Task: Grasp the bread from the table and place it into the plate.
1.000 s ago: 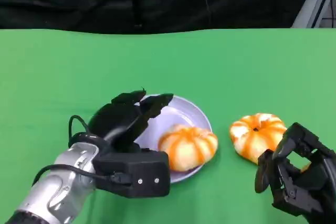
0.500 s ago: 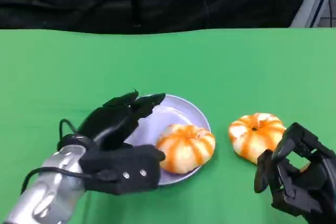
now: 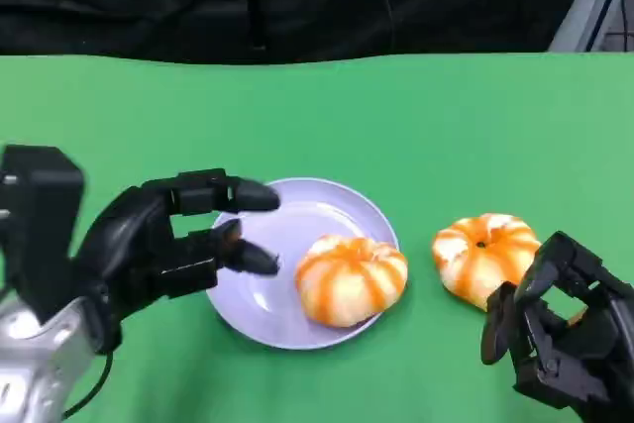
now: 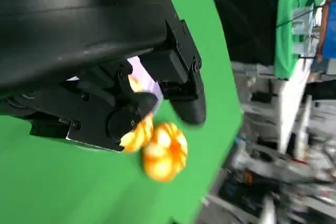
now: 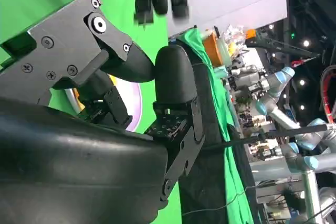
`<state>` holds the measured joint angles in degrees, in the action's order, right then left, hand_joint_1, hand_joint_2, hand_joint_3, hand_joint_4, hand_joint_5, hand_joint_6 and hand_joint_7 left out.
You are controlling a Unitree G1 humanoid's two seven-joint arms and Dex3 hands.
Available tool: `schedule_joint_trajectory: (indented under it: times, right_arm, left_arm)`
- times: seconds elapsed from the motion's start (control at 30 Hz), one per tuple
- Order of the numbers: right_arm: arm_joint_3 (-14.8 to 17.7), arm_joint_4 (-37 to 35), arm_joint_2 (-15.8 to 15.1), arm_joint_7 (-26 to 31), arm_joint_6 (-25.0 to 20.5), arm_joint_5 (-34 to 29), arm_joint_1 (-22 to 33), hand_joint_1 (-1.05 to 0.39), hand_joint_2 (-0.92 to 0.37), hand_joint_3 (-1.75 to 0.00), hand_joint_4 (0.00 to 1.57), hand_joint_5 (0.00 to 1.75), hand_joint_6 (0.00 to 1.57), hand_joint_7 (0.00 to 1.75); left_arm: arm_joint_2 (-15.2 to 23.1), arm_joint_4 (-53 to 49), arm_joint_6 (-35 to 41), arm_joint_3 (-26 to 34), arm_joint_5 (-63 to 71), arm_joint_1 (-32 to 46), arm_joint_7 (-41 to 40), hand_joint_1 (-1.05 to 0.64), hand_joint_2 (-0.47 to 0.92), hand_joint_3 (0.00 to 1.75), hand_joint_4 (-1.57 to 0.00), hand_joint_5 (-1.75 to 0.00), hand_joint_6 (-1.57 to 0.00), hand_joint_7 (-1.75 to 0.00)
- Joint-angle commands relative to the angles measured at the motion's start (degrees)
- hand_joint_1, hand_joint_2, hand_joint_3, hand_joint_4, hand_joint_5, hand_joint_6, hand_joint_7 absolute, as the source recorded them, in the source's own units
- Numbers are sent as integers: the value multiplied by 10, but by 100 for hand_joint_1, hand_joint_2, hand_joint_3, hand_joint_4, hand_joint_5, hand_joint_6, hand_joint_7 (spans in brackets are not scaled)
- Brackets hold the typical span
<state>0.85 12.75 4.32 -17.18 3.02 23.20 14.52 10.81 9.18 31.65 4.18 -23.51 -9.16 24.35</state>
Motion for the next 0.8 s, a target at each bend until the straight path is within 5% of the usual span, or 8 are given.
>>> schedule_joint_trajectory:
  times: [0.03,0.43,0.8]
  right_arm:
    - [2,9,-7,-1,-3,5,3,-14,-43,-135,88,175,69,164]
    - [9,8,-12,-1,-13,9,3,-15,-42,-133,87,175,70,163]
    - [13,0,-16,-11,-6,9,-1,-14,-44,-132,87,175,70,163]
  left_arm:
    - [37,35,19,28,-43,45,40,8,65,142,-91,-174,-76,-174]
    - [55,53,-36,48,-71,154,97,0,63,131,-89,-175,-74,-175]
    - [62,33,-76,45,-62,169,111,1,62,131,-87,-175,-71,-175]
